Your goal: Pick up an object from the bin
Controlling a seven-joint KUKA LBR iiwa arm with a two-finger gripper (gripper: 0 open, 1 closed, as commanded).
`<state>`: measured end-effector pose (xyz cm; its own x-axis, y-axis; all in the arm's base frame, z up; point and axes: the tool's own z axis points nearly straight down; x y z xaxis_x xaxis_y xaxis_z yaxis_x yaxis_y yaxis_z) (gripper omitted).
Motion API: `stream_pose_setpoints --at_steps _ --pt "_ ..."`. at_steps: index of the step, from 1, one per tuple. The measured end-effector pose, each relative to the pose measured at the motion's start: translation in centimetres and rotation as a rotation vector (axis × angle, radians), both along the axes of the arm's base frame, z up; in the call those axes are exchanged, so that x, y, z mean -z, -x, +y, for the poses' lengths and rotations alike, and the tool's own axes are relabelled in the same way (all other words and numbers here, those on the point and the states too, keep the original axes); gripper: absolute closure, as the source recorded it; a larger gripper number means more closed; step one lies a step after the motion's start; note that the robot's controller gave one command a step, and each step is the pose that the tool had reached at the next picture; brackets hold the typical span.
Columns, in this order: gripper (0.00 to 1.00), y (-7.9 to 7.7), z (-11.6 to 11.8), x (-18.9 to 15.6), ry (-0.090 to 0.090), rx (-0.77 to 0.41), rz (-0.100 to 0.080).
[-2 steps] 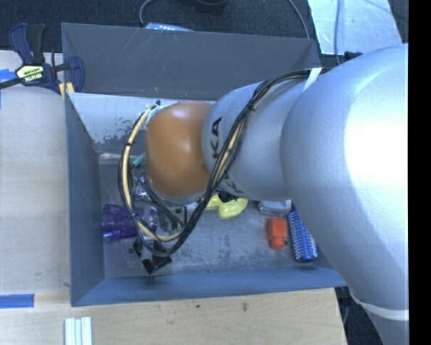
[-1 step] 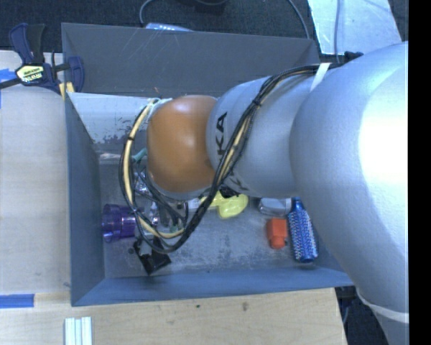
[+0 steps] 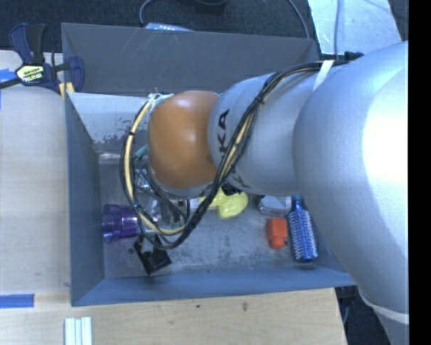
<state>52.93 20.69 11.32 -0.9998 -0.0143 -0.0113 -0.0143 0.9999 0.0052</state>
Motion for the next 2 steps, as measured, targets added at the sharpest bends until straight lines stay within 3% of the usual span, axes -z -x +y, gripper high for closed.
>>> stream_pose_setpoints --at_steps 1,2 --pt "0.0 -0.36 0.49 2.28 -0.008 0.008 0.002" --pt "0.0 -0.92 0.66 1.97 -0.018 0.009 -0.027"
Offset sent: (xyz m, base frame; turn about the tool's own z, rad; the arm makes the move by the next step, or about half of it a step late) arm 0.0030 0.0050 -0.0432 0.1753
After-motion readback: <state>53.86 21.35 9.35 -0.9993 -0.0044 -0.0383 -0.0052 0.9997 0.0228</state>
